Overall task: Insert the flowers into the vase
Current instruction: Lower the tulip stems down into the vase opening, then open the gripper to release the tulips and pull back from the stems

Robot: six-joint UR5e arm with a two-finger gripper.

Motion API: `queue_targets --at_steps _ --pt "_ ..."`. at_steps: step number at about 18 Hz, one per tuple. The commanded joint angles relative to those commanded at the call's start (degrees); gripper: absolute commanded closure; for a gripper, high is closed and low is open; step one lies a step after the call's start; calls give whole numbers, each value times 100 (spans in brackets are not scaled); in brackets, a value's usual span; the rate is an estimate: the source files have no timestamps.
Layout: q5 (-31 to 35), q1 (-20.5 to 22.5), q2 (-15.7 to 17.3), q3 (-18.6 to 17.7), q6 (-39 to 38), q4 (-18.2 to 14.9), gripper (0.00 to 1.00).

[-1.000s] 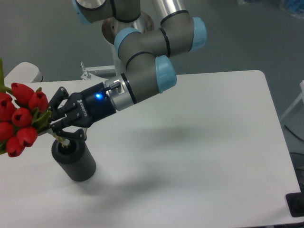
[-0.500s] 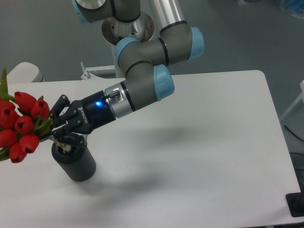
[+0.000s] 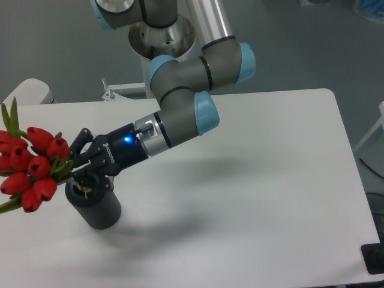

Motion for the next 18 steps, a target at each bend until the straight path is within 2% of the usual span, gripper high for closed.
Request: queue_targets --at_steps 5,7,9,18 --pt "17 44 -194 -53 131 79 79" --pt "18 44 -352 -140 447 114 73" --pt "18 44 -440 -228 711 114 72" --pt "9 53 -493 -308 932 114 54"
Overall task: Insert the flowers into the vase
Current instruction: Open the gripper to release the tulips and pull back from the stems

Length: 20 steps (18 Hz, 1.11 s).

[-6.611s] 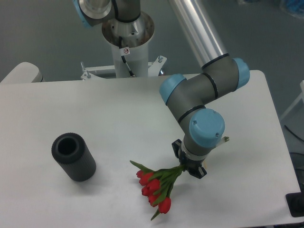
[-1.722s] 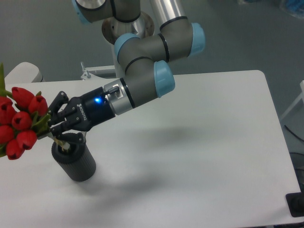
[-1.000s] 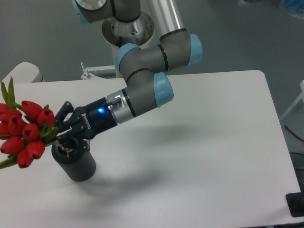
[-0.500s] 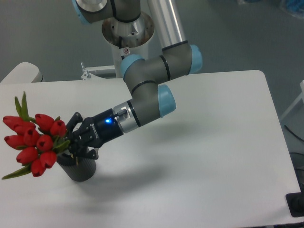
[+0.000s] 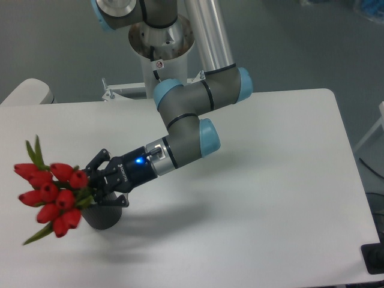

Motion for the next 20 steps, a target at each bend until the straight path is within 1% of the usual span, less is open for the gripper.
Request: queue_targets --at_steps 7,9,10,12,14,15,20 --pt "-26 105 70 -79 0 9 49" --pt "-35 132 88 -114 0 18 46" --pt "-44 141 97 -123 0 18 40" --pt "-44 210 123 -167 -9 26 19" --pt "-61 325 175 -184 -44 35 5" --pt "-62 377 211 -219 -53 35 1" --pt "-62 571 308 -351 -70 26 0"
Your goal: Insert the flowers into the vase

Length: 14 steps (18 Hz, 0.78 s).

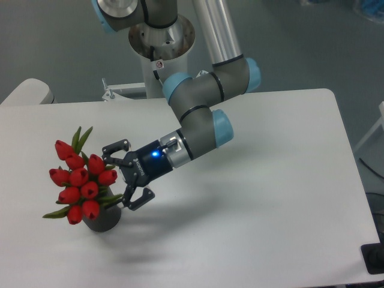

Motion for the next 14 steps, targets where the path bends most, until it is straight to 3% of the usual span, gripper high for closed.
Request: queue_targets --at_steps 8,12,14 --pt "53 298 237 87 -176 -17 0" --pt "88 562 159 342 -413 -35 0" --pt "507 965 -8 474 -431 -44 0"
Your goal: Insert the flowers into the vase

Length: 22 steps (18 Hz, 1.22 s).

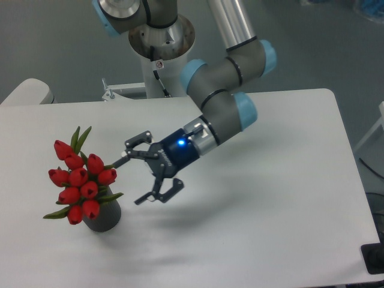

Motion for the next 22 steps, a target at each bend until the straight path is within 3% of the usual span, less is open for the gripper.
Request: queue_targets --at_steps 2,7,12,22 --pt "624 265 -53 149 -9 0 0" --pt "1284 266 -203 597 -342 -44 0" --pt "2866 143 -387 1274 -685 -88 0" --pt "5625 -314 -844 2487 -589 -1458 0"
